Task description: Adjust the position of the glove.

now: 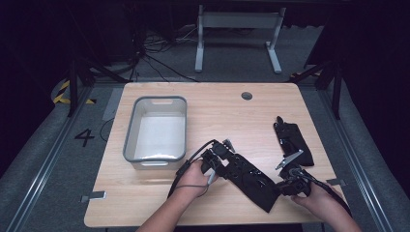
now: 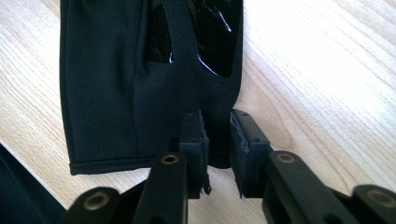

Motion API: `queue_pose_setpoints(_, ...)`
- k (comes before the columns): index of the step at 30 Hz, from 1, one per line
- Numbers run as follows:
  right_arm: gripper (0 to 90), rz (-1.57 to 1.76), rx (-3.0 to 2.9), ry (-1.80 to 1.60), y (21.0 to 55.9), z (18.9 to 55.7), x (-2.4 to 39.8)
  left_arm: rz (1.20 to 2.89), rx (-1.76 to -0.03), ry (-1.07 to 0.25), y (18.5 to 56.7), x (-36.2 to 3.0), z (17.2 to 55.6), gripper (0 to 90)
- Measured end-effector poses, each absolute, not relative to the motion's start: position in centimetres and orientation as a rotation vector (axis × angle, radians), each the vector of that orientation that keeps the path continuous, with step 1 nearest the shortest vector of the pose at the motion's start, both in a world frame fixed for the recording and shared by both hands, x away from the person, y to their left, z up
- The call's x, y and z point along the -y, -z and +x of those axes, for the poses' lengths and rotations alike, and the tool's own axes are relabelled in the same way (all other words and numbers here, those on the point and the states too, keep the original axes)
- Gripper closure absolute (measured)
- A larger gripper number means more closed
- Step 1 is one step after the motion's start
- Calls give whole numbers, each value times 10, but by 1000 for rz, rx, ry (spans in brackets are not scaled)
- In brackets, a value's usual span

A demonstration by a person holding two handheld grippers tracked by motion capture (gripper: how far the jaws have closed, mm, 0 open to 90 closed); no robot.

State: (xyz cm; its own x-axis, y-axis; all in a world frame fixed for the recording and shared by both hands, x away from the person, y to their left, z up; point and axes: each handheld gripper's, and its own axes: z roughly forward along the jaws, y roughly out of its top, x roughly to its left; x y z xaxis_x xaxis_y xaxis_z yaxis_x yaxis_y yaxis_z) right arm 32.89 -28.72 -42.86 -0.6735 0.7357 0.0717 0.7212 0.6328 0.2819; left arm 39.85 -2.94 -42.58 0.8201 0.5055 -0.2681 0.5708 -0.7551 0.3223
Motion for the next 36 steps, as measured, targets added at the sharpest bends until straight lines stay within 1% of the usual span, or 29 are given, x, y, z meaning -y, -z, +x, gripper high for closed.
queue_pose_setpoints(5,796,1243,-2800,-464,429,329,288,2636,-796,218,430,36,398,605)
queue_pose_setpoints(9,802,1229,-2803,-461,429,329,287,2657,-786,207,432,42,398,615)
queue_pose_setpoints(11,808,1227,-2806,-463,429,329,288,2673,-780,162,432,45,397,677)
queue_pose_setpoints(12,808,1227,-2806,-463,429,329,288,2673,-780,162,432,45,397,739)
queue_pose_setpoints(13,817,1215,-2808,-462,429,329,287,2690,-741,110,430,46,393,836)
queue_pose_setpoints(14,817,1215,-2808,-462,429,329,287,2690,-741,110,430,46,393,869)
queue_pose_setpoints(16,824,1206,-2810,-459,429,328,287,2681,-724,124,425,44,392,882)
queue_pose_setpoints(24,855,1174,-2787,-450,424,328,286,2641,-704,142,412,36,387,887)
queue_pose_setpoints(30,860,1140,-2743,-476,413,326,286,2631,-689,135,400,31,379,888)
queue_pose_setpoints(32,861,1107,-2716,-508,403,327,285,2627,-681,123,393,27,371,888)
queue_pose_setpoints(36,862,1058,-2684,-525,396,330,283,2617,-676,113,384,23,362,888)
